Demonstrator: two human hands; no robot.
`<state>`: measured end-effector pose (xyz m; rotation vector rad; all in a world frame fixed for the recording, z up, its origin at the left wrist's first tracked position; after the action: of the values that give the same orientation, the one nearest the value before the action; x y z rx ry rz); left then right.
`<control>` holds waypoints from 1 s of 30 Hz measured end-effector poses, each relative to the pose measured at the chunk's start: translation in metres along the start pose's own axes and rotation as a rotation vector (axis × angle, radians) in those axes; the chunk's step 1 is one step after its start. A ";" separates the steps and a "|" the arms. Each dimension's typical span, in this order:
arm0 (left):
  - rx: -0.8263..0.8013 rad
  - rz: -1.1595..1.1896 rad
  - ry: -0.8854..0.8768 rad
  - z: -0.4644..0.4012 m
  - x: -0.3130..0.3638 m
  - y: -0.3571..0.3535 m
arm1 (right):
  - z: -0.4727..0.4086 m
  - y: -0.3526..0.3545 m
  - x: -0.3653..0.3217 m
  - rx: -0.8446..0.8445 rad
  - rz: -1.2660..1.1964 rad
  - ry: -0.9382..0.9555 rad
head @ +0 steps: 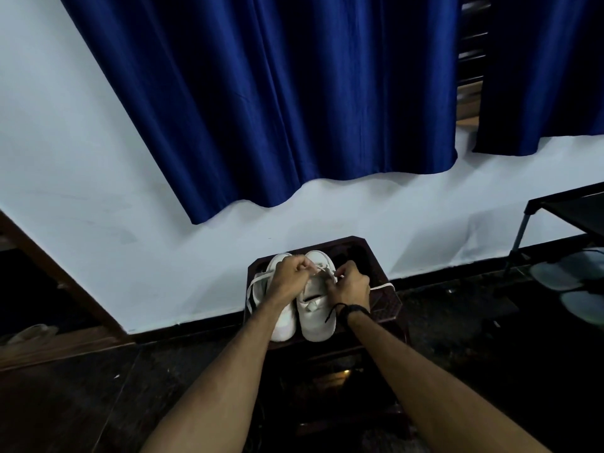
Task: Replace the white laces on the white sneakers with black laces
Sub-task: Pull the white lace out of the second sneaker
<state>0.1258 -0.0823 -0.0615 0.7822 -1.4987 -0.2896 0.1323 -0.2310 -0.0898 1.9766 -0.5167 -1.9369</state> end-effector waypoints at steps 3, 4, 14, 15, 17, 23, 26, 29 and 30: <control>-0.083 -0.324 -0.021 -0.003 -0.001 0.002 | 0.000 -0.001 0.000 -0.005 0.004 -0.007; -0.072 -0.236 -0.010 -0.002 0.003 0.002 | 0.000 -0.001 -0.001 -0.002 0.012 -0.007; -0.059 0.362 0.182 0.016 0.025 0.028 | -0.001 0.010 0.004 -0.008 0.077 -0.019; -0.021 0.517 0.183 0.016 0.029 0.032 | 0.000 0.010 0.003 -0.008 0.077 -0.021; 0.091 0.812 0.201 0.010 0.024 0.043 | 0.002 0.009 0.001 -0.009 0.075 -0.023; 0.308 -0.158 0.339 0.011 -0.010 0.071 | 0.004 0.011 0.000 0.005 0.079 -0.028; 0.318 -0.279 0.005 0.015 0.003 0.061 | 0.005 0.009 -0.003 0.001 0.090 -0.012; -0.041 -0.470 -0.197 0.014 0.017 0.023 | 0.006 0.004 -0.007 -0.009 0.123 0.023; -0.106 -0.586 -0.250 0.015 0.017 0.013 | 0.006 0.003 -0.008 -0.011 0.133 0.031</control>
<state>0.1093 -0.0883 -0.0418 1.1204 -1.4407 -0.9263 0.1260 -0.2296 -0.0815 1.9107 -0.6125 -1.8225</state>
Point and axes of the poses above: each hand's wrist, its own z-axis away from the middle knuckle, its own y-axis out of the back of the hand, x = y × z, the point moved 4 cm from there along -z, towards the middle knuckle, and after that the axes turned 2 degrees about z, right-handed, at the moved point
